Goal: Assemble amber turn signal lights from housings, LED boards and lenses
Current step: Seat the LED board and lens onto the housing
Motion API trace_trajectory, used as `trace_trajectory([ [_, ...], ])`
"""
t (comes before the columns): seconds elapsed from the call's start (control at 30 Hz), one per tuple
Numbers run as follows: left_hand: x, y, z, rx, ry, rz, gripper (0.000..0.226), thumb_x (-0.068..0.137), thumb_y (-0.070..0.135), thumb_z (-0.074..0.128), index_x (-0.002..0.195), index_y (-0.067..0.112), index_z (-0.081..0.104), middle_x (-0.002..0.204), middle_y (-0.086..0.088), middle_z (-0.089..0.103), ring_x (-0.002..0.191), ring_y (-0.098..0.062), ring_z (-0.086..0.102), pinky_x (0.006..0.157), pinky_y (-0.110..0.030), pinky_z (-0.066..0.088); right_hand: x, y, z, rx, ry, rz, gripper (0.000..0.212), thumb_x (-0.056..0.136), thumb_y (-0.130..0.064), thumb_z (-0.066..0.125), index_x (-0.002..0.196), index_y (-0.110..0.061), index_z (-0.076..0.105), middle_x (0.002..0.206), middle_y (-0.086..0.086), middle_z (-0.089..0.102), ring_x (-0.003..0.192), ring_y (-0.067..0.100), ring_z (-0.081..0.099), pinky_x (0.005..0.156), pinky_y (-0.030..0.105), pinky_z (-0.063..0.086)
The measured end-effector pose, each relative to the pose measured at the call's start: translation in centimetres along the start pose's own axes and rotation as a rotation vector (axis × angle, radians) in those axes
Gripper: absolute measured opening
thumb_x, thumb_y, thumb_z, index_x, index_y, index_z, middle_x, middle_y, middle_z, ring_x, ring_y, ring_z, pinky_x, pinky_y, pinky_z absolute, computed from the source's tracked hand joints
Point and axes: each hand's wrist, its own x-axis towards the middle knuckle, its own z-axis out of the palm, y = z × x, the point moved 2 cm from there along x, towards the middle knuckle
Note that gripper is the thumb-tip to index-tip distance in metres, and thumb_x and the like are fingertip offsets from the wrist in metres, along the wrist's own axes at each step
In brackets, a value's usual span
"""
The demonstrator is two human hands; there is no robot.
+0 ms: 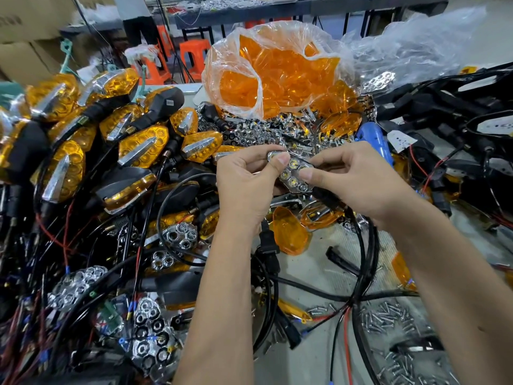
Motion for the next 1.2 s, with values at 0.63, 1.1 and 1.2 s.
trace_trajectory([
  [0.63, 0.03, 0.0, -0.05, -0.102, -0.085, -0.125, 0.023, 0.09, 0.009, 0.078, 0.113, 0.014, 0.077, 0.092, -0.018, 0.074, 0.074, -0.013, 0.069, 0.071, -0.04, 0.064, 0.13, 0.1, 0.08, 0.003, 0.137, -0.062, 0.013, 0.09, -0.025, 0.081, 0.08, -0.017, 0.08, 0.057, -0.004, 0.065, 0.052, 0.008, 0.055, 0.054, 0.029, 0.051],
  [1.1, 0.0, -0.23, 0.19, -0.068, -0.014, -0.039, 0.022, 0.089, 0.002, 0.078, 0.109, 0.01, 0.076, 0.089, -0.008, 0.08, 0.082, -0.026, 0.078, 0.067, -0.041, 0.063, 0.16, 0.18, 0.3, -0.02, 0.091, -0.111, 0.018, 0.092, -0.026, 0.079, 0.081, -0.012, 0.077, 0.074, 0.026, 0.064, 0.061, 0.021, 0.054, 0.06, 0.04, 0.047],
  [1.2, 0.05, -0.2, 0.13, -0.063, -0.011, -0.018, 0.023, 0.088, 0.001, 0.078, 0.107, 0.013, 0.076, 0.088, -0.008, 0.08, 0.084, -0.027, 0.078, 0.07, -0.045, 0.064, 0.12, 0.24, 0.18, -0.014, 0.023, -0.097, 0.007, 0.091, -0.024, 0.08, 0.09, -0.018, 0.078, 0.086, 0.026, 0.068, 0.071, 0.021, 0.059, 0.066, 0.051, 0.055],
])
